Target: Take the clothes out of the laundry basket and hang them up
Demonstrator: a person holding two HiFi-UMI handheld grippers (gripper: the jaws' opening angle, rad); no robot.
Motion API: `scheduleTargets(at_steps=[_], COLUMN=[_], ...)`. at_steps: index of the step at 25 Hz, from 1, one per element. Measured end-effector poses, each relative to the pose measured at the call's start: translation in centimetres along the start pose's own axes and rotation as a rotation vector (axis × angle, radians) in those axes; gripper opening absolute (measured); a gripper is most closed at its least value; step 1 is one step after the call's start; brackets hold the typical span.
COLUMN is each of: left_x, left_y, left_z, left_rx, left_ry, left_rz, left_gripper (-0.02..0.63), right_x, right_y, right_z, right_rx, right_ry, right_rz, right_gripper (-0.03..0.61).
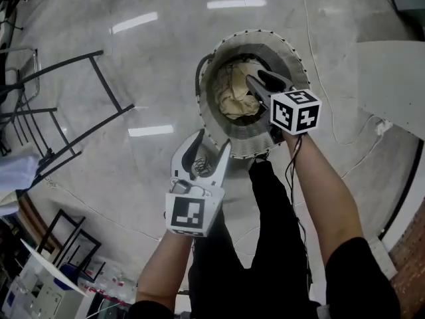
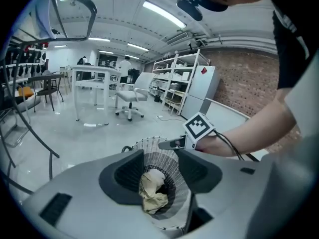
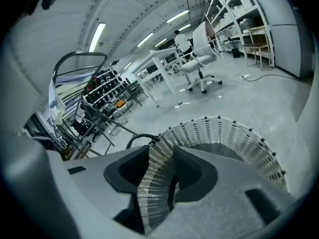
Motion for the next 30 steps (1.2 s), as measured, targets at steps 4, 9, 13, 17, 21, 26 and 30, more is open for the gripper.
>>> scheduleTargets(at_steps=[4, 9, 13, 17, 21, 26, 30], left_x=[0.7, 1.7, 2.2, 2.3, 3.1, 3.4, 3.8], left_y=[-1.6, -3.6, -5.4, -7.6, -9.3, -10.9, -11.9], left_z=[3.2, 6.3, 8.1, 9.3, 10.4, 11.3, 11.9], left_rx=[0.038, 0.055, 0.068, 0.11, 0.138, 0.153, 0.162], left_ry=[-0.008, -0.01, -0.012, -0.033, -0.034, -0.033, -0.038], left_rz=[-0.016, -0.018, -0.041, -0.028, -0.024, -0.026, -0.018], left_gripper=[0.207, 0.207, 0.207, 0.207, 0.207, 0.207, 0.207], right_x=[-2.0, -4.9, -7.2, -9.0, -11.1, -12.0, -13.4], right_y=[-2.7, -7.5, -12.3, -17.1, -20.6, -24.1, -26.4], right_z=[4.8, 10.5, 15.1, 19.3, 22.8, 26.5, 28.8], right_rx=[0.049, 0.135, 0.223, 0.33, 0.396, 0.451, 0.503], right_ry=[0.011, 0.026, 0.029, 0.016, -0.004, -0.008, -0.048], right_rz=[0.007, 0.071, 0.139, 0.101, 0.106, 0.113, 0.094], right_gripper=[0.156, 0.161, 0.161, 0.157, 0.16, 0.164, 0.171])
Point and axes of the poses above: the fingertips, and each gripper's own axes: z forward along the fingers, x to its left, y out of its top, the point moved 1 cm from there along -z, backward along the fingers, and after that the axes turned 11 degrees about x, right-handed, at the moved point
